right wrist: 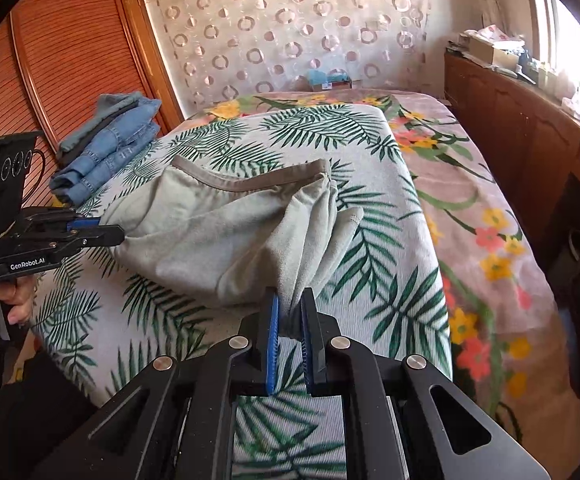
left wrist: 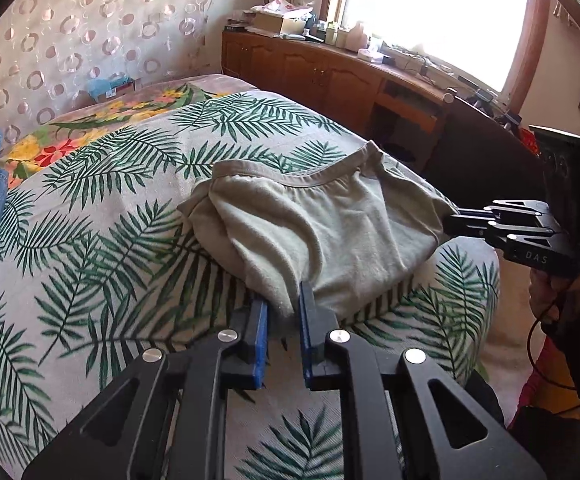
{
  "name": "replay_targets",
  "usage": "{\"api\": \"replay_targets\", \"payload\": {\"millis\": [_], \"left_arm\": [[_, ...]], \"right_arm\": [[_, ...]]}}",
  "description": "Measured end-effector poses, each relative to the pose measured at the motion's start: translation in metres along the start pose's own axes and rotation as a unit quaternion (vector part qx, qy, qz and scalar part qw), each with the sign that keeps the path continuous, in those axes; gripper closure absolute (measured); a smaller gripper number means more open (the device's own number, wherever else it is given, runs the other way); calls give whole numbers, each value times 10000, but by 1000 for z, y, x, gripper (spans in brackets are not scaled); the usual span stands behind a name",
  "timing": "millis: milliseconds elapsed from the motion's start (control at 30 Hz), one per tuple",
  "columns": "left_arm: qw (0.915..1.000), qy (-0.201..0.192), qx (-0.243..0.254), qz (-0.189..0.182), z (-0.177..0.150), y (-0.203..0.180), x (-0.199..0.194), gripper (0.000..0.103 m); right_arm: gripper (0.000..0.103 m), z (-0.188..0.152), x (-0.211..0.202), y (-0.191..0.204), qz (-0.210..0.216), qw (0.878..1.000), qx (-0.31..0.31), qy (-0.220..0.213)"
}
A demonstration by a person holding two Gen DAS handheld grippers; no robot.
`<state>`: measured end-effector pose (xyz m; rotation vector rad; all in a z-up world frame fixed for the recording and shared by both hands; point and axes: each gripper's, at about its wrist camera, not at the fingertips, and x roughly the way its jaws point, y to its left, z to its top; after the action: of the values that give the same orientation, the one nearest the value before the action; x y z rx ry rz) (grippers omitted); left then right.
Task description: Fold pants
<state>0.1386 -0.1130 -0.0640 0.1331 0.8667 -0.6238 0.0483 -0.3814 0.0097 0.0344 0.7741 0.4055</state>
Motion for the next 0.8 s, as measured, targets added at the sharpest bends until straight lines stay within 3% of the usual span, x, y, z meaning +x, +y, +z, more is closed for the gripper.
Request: {"api": "replay_targets", "payload": {"millis": [300, 633, 733, 800], "left_arm": [[10000, 41, 71, -20, -24, -17, -12, 88], [10000, -46, 26, 46, -23, -19, -25, 86], [9999, -104, 9, 85, -20, -20, -32, 81], [9998, -164, 27, 149, -17, -20, -36, 72]], "right_arm": [[93, -15, -20, 6, -14, 9999, -54, 92], [93, -9, -26, 11, -49, 9998, -125, 128], [93, -9, -30, 12, -108, 9997, -180, 96], [89, -9, -34, 12, -149, 9997, -177, 52]]}}
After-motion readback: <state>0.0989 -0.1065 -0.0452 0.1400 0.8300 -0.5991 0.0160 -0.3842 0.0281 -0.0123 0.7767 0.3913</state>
